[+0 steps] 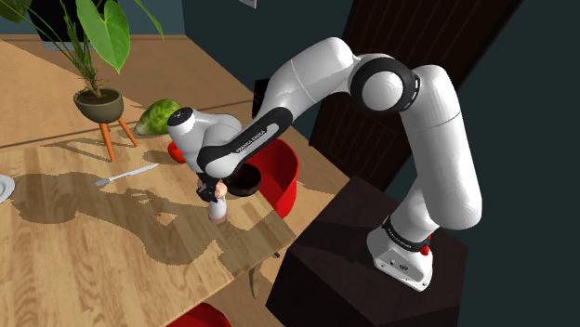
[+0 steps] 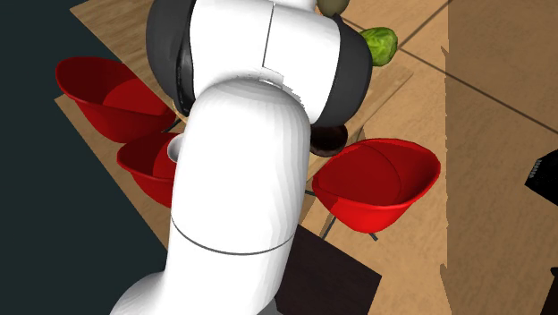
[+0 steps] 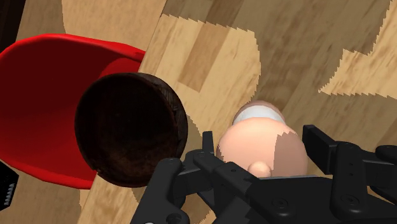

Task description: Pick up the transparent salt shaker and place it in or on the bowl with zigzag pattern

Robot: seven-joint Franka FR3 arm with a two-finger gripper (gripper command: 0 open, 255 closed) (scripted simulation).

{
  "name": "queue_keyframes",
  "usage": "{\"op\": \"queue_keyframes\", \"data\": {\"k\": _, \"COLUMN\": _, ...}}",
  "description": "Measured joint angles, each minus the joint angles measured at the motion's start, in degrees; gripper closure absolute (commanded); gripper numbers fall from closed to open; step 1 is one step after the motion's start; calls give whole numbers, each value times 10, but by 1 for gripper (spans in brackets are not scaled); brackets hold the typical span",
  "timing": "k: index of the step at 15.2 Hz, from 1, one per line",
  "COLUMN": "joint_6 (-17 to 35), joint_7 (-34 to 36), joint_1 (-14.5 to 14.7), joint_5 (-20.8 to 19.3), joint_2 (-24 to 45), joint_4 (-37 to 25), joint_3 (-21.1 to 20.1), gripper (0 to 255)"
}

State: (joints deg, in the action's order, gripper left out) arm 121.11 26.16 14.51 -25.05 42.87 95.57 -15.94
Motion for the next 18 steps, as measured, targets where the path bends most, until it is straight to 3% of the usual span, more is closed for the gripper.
{"op": "queue_keyframes", "data": {"k": 7, "joint_6": -2, "joint_7": -1, "joint_1": 0, "joint_5": 1, "joint_2": -3, "joint_4": 1, "joint_3": -1, "gripper": 255}}
{"op": "queue_keyframes", "data": {"k": 18, "joint_6": -50, "joint_7": -17, "joint_1": -9, "joint_5": 20, "joint_2": -57, "joint_4": 5, "joint_3": -14, "gripper": 255}}
